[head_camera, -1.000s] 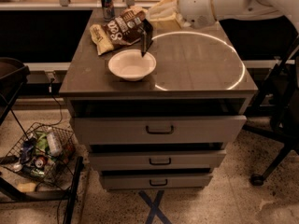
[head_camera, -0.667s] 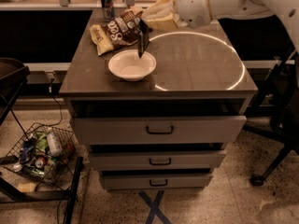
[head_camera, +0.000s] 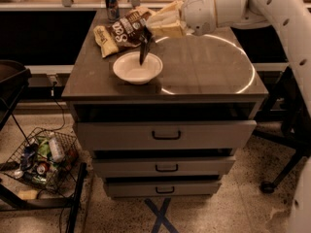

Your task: Place rxbar chocolate into paper bowl

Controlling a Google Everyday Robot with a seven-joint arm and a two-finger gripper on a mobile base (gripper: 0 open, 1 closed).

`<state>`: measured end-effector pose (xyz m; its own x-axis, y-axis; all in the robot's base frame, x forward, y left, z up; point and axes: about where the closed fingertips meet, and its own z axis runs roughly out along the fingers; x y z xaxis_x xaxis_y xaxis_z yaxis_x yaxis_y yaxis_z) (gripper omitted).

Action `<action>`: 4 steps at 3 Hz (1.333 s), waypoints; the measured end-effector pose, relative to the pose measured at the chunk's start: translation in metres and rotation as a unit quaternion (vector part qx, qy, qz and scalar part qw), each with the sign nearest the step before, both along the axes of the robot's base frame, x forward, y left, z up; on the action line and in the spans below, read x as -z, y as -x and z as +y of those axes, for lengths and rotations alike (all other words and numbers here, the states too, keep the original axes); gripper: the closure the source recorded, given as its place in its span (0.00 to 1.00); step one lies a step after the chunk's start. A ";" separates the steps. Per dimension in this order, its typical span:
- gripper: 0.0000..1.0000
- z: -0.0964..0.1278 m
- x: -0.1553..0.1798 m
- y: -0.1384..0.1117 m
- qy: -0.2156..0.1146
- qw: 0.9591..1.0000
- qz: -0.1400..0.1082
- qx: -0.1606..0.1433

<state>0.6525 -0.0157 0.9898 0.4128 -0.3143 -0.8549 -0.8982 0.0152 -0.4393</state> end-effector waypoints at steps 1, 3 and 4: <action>1.00 0.006 0.011 -0.006 -0.028 0.998 0.023 -0.043; 1.00 0.011 0.036 -0.014 -0.071 0.991 0.070 -0.093; 1.00 0.015 0.045 -0.018 -0.078 0.988 0.090 -0.100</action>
Offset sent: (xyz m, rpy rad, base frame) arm 0.0219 0.0002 -0.0338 0.1533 0.1514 0.2050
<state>0.6702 -0.0011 0.9445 0.2894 -0.1017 -0.9518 -0.9537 -0.1156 -0.2776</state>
